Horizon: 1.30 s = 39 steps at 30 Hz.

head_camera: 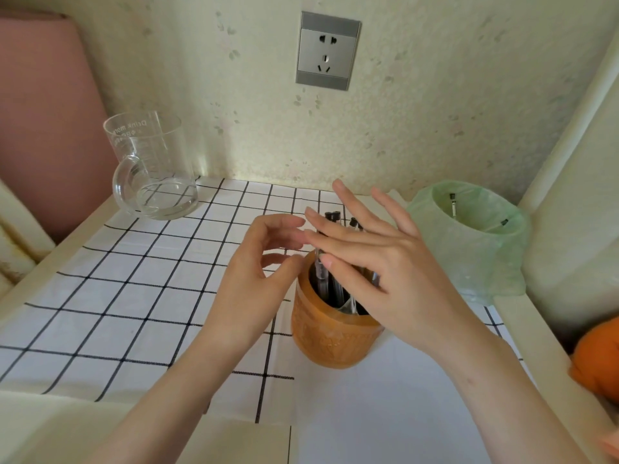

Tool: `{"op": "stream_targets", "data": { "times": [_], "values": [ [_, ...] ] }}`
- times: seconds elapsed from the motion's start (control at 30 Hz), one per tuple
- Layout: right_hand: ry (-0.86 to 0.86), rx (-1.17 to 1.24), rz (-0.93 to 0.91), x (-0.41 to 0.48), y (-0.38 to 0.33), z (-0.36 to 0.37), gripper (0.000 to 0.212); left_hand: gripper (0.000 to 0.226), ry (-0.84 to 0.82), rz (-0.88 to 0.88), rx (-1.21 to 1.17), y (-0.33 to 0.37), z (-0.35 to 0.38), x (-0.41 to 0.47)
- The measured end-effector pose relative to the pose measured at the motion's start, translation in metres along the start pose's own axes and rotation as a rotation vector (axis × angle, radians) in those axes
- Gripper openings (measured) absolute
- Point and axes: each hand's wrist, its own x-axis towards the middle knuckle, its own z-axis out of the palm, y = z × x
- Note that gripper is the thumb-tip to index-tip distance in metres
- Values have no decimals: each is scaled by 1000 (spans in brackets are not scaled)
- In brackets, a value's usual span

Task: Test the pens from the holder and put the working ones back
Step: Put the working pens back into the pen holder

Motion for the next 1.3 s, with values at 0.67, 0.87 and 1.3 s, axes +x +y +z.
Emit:
{"op": "stream_targets", "data": {
  "times": [0.67, 0.87, 1.3],
  "values": [
    [-196, 669, 644, -42, 27, -3, 87, 93, -386, -200, 246, -30, -1, 5],
    [151, 690, 717, -20, 41, 4, 74, 71, -192, -137, 463, -25, 3, 8],
    [194, 605, 808, -7, 70, 39, 81, 108, -737, -170, 1040, -61, 3, 0]
  ]
}}
